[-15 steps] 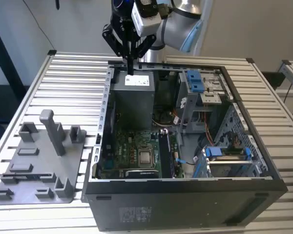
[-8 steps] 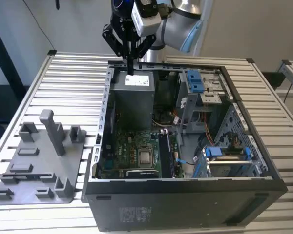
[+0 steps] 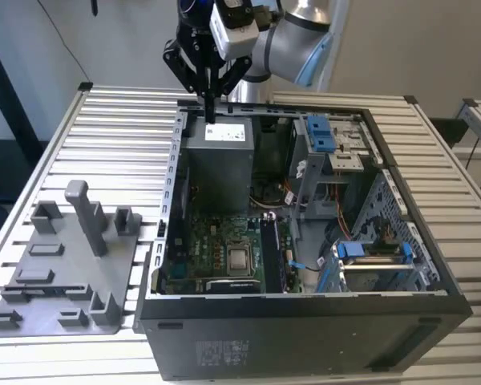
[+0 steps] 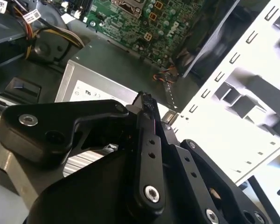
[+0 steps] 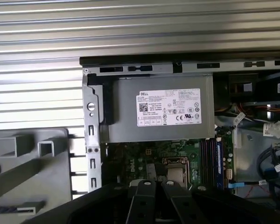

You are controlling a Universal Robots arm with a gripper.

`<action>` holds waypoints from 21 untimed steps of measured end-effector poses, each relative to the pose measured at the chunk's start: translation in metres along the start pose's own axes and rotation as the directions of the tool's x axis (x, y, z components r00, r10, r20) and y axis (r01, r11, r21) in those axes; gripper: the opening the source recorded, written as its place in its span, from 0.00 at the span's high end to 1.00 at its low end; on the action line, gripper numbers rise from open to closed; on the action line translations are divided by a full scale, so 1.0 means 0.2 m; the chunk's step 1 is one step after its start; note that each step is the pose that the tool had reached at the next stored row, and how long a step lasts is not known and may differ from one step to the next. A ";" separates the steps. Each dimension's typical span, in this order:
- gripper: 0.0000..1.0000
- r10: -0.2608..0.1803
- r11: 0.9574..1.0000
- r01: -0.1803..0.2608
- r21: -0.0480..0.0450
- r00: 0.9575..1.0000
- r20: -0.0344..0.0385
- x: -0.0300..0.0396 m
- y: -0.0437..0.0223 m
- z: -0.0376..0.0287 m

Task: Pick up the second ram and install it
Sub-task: 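Reach for the second ram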

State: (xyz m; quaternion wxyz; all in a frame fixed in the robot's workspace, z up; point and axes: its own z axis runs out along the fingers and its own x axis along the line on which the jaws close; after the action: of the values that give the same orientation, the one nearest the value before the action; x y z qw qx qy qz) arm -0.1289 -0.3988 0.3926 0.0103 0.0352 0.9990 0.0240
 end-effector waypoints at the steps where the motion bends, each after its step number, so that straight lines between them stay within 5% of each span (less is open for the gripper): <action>1: 0.89 0.000 1.000 0.000 0.000 1.000 0.000 0.006 0.000 0.000; 9: 0.89 0.000 1.000 0.000 0.000 1.000 0.000 0.031 -0.002 -0.001; 21: 0.89 -0.001 1.000 0.001 0.000 1.000 0.000 0.116 -0.002 -0.002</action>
State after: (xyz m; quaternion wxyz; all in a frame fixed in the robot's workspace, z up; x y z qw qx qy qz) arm -0.1521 -0.3975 0.3926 0.0103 0.0350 0.9990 0.0240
